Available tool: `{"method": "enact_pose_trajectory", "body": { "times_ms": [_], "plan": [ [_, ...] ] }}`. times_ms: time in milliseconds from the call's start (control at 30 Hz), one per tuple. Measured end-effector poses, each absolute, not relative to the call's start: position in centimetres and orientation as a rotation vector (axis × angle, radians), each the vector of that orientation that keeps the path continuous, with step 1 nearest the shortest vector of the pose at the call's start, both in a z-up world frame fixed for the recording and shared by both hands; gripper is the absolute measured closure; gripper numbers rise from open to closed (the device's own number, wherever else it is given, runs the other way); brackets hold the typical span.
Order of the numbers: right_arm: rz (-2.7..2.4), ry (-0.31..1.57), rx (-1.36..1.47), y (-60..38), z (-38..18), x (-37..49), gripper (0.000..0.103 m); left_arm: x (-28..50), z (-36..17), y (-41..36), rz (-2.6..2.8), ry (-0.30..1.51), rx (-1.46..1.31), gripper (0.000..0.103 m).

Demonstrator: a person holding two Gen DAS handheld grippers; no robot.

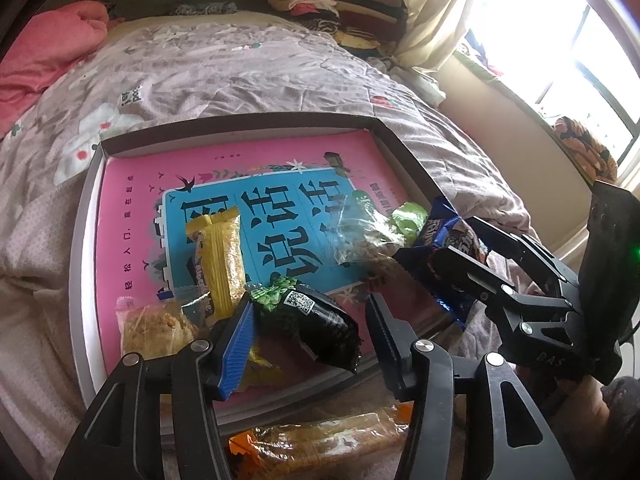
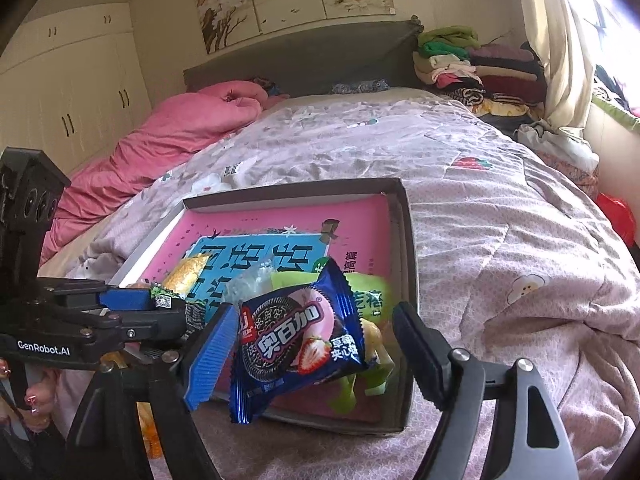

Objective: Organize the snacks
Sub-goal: 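Lower both packs onto the tray and open both grippers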

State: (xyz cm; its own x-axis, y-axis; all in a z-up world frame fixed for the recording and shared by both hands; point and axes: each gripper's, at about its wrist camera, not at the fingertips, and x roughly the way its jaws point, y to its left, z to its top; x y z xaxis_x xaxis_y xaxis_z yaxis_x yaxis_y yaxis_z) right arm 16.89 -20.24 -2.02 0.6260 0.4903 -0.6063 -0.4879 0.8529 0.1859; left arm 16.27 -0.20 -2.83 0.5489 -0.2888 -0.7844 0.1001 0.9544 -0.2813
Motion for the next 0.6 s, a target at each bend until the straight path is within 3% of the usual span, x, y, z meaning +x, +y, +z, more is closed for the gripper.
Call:
{"method": "enact_pose_trajectory", "body": {
  "times_ms": [600],
  "plan": [
    [0.552,0.649,0.088,-22.5,-0.4,16.5,0.021,14.7,-0.3,0.2,-0.217,0.911,-0.217,0.035]
  ]
}}
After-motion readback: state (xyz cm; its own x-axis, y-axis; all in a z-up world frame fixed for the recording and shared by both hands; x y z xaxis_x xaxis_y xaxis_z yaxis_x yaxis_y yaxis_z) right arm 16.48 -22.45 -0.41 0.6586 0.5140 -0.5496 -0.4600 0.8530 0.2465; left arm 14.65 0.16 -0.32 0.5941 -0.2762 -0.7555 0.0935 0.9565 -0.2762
